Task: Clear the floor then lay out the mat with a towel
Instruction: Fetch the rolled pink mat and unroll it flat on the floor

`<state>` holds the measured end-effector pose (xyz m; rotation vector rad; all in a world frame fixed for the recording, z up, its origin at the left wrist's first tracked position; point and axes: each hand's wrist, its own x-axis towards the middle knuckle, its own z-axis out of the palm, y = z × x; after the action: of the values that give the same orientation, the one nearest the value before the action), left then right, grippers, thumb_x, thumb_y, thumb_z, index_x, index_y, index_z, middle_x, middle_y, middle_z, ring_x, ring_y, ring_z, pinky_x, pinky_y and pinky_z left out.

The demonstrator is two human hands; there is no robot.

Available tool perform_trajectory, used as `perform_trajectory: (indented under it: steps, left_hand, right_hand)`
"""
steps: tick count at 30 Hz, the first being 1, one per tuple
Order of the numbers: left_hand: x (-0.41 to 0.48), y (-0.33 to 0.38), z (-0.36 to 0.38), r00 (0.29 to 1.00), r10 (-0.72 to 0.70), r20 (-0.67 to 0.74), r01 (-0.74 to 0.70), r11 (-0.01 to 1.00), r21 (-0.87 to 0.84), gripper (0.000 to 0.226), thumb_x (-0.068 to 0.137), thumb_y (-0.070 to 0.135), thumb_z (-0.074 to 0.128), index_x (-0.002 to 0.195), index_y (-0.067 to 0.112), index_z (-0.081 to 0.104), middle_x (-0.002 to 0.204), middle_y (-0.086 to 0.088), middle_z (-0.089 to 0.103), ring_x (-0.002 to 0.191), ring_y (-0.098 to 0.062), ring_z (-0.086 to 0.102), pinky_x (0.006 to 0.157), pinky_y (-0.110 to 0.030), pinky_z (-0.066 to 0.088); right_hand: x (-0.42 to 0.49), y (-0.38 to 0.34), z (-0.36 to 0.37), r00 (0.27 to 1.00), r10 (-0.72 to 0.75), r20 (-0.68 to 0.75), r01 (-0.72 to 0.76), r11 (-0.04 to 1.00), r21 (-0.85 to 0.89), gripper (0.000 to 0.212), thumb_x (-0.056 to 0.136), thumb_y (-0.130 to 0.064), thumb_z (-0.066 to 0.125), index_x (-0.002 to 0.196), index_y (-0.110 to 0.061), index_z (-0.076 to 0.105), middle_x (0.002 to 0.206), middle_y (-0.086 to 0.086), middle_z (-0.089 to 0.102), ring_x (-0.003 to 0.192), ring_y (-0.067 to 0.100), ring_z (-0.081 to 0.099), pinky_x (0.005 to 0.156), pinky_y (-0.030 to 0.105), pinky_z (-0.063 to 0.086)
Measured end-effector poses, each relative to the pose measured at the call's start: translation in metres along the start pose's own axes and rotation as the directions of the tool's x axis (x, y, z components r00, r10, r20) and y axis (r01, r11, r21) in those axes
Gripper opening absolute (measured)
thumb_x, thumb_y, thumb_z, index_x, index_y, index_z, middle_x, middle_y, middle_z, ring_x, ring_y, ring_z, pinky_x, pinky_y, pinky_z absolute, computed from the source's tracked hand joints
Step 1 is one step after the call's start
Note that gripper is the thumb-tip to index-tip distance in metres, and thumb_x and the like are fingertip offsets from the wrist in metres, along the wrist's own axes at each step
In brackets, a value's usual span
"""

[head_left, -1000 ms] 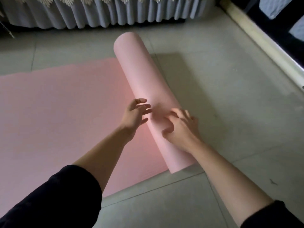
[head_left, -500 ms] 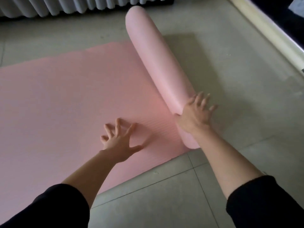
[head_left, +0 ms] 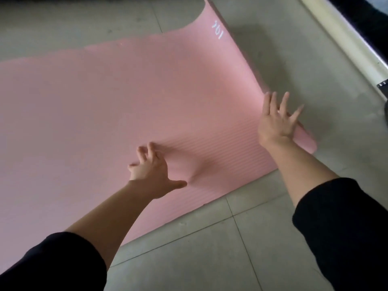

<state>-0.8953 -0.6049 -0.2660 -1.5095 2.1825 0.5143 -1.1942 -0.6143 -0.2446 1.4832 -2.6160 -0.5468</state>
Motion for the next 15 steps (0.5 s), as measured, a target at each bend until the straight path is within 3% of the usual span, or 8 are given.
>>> perform_trajectory:
  steps: [3, 6, 9, 11, 13, 15]
  left_hand:
    - [0.005, 0.013, -0.002, 0.998, -0.046, 0.040, 0.045, 0.998, 0.040, 0.137, 0.057, 0.091, 0.042, 0.145, -0.007, 0.005, 0.156, -0.023, -0.004, 0.142, -0.048, 0.000, 0.096, -0.063, 0.041]
    - [0.004, 0.013, 0.008, 0.997, -0.019, 0.070, 0.015, 0.998, 0.059, 0.151, 0.046, 0.098, 0.035, 0.144, -0.009, -0.008, 0.153, -0.030, -0.019, 0.140, -0.054, -0.011, 0.100, -0.067, 0.035]
    - [-0.001, 0.006, 0.016, 0.995, 0.043, 0.085, -0.048, 0.998, 0.051, 0.150, 0.036, 0.101, 0.033, 0.143, 0.016, -0.028, 0.148, -0.034, -0.029, 0.136, -0.057, -0.021, 0.101, -0.071, 0.028]
    - [0.004, 0.008, 0.016, 0.993, 0.075, 0.091, -0.077, 0.997, 0.021, 0.144, 0.034, 0.101, 0.037, 0.137, 0.034, -0.037, 0.145, -0.034, -0.034, 0.133, -0.059, -0.026, 0.100, -0.076, 0.024]
    - [0.007, 0.012, 0.013, 0.992, 0.084, 0.099, -0.082, 0.996, -0.029, 0.140, 0.038, 0.098, 0.044, 0.140, 0.038, -0.031, 0.145, -0.030, -0.037, 0.132, -0.056, -0.030, 0.099, -0.079, 0.017]
    - [0.010, 0.016, 0.011, 0.993, 0.104, 0.049, -0.102, 0.993, -0.054, 0.131, 0.047, 0.093, 0.046, 0.147, 0.032, -0.014, 0.150, -0.023, -0.034, 0.138, -0.045, -0.029, 0.100, -0.080, 0.014]
  right_hand:
    - [0.017, 0.001, 0.003, 0.990, 0.141, 0.025, -0.143, 0.983, 0.113, 0.083, 0.089, -0.005, 0.048, 0.149, -0.008, -0.009, 0.161, 0.008, -0.001, 0.146, 0.035, -0.004, 0.107, 0.070, 0.012]
    - [0.032, 0.006, 0.014, 0.988, 0.156, -0.009, -0.155, 0.987, 0.053, 0.070, 0.093, -0.003, 0.034, 0.148, -0.004, -0.010, 0.161, 0.010, -0.004, 0.146, 0.032, -0.004, 0.107, 0.070, 0.011]
    - [0.037, 0.019, 0.026, 0.991, 0.130, 0.011, -0.129, 0.990, -0.052, 0.057, 0.091, 0.000, 0.008, 0.146, 0.002, -0.008, 0.159, 0.016, -0.006, 0.146, 0.030, -0.005, 0.111, 0.066, 0.013]
    - [0.042, 0.026, 0.035, 0.999, 0.050, 0.018, -0.047, 0.985, -0.163, 0.059, 0.088, 0.001, 0.004, 0.146, 0.002, -0.008, 0.158, 0.018, -0.009, 0.146, 0.032, -0.008, 0.114, 0.063, 0.011]
    - [0.046, 0.031, 0.043, 0.998, 0.009, 0.063, 0.004, 0.980, -0.199, 0.061, 0.088, 0.000, 0.010, 0.147, 0.000, -0.006, 0.157, 0.021, -0.015, 0.145, 0.035, -0.013, 0.114, 0.058, 0.005]
    - [0.051, 0.035, 0.050, 0.987, 0.027, 0.159, -0.012, 0.995, -0.098, 0.062, 0.092, -0.004, 0.024, 0.147, 0.002, -0.004, 0.157, 0.022, -0.015, 0.145, 0.035, -0.011, 0.116, 0.054, 0.005]
